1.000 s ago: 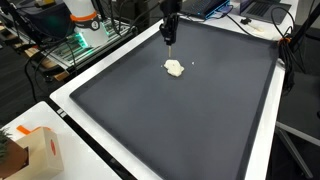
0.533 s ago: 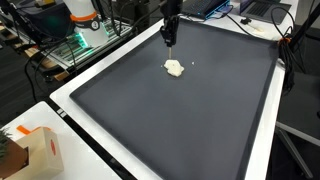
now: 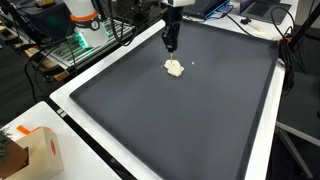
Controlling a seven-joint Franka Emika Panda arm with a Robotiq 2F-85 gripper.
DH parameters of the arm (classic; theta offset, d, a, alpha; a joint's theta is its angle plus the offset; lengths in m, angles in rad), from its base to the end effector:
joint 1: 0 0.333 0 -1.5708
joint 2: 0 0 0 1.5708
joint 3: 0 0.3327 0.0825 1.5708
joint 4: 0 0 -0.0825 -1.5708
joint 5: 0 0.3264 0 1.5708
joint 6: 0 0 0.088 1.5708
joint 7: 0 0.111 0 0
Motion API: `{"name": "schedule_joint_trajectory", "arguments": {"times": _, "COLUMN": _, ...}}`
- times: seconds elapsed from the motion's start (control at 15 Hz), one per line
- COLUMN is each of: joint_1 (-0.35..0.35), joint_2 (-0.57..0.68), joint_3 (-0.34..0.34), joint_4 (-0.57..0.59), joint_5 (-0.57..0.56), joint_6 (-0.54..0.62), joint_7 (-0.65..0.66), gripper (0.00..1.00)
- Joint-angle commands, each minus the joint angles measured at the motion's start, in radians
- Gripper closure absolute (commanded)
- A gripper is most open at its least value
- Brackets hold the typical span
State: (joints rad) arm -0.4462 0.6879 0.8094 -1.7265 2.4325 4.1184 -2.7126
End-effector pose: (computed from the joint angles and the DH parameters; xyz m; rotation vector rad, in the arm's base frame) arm 0.4773 0.0147 0.3201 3.0342 0.3440 0.0885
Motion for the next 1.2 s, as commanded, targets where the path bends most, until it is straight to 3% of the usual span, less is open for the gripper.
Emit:
{"name": "schedule_joint_trajectory", "arguments": {"times": 0.0, "joint_1": -0.006, "joint_2": 0.022, "joint_3": -0.002, "joint_4": -0.001, "joint_5": -0.017, "joint_6": -0.011, "joint_7": -0.027, "gripper": 0.97}}
{"name": "schedule_joint_trajectory", "arguments": {"times": 1.13, "joint_1": -0.008, "joint_2": 0.079, "joint_3": -0.015, "joint_4": 0.018, "joint_5": -0.021, "joint_6": -0.007, "joint_7": -0.025, "gripper": 0.97}}
